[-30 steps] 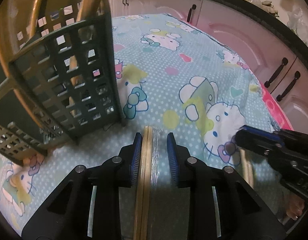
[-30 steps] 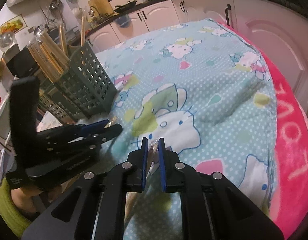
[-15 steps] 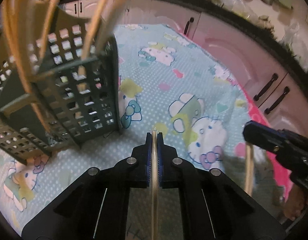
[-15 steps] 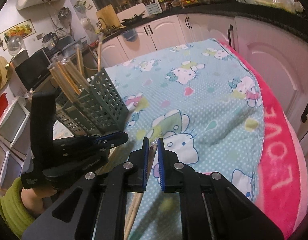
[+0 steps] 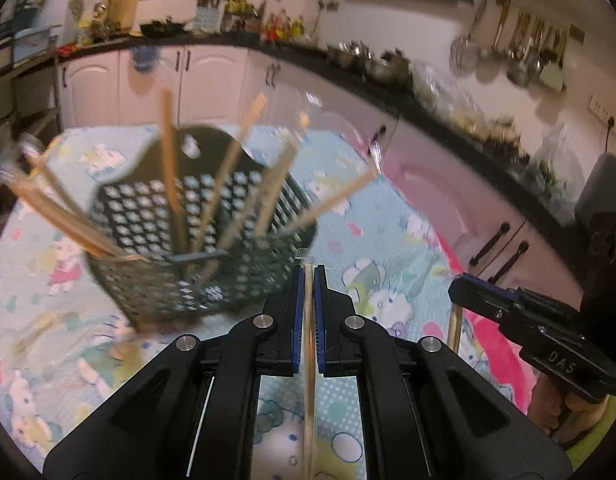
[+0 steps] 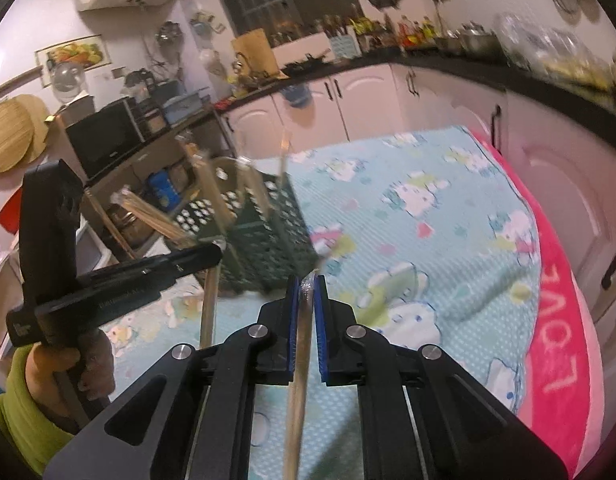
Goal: Organize utensils
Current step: 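Close the left tool on a wrapped chopstick while the right tool grasps another, then lift both held chopsticks upright and carry them above the green basket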
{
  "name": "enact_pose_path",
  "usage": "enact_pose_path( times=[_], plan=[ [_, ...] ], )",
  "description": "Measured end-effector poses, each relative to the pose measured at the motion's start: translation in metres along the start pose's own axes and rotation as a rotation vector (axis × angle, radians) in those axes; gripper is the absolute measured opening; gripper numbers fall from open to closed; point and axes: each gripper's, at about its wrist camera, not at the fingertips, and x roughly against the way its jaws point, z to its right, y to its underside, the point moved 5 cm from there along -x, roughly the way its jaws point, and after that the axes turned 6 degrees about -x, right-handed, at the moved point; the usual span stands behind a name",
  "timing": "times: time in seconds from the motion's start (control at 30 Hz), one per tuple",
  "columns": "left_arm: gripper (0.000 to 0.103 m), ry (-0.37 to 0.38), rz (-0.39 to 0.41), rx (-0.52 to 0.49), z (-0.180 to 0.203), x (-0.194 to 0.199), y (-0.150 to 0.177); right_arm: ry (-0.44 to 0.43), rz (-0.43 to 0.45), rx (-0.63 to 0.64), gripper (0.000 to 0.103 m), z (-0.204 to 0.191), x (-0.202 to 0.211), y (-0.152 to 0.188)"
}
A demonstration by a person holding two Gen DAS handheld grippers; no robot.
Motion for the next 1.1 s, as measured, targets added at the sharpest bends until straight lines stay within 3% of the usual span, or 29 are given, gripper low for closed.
enact_pose_path(
  times=[0.5, 1.1],
  plan=[
    [0.001, -0.005, 0.166, 0.048, -0.036, 0.076, -0.031, -0.062, 0.120, 0.098, 0.008, -0.064, 0.018, -0.044],
    [0.001, -0.127, 0.334, 0.005, -0.063, 0.125, -0.111, -0.065, 0.318, 0.175, 0.008, -0.111, 0.024, -0.133]
  ],
)
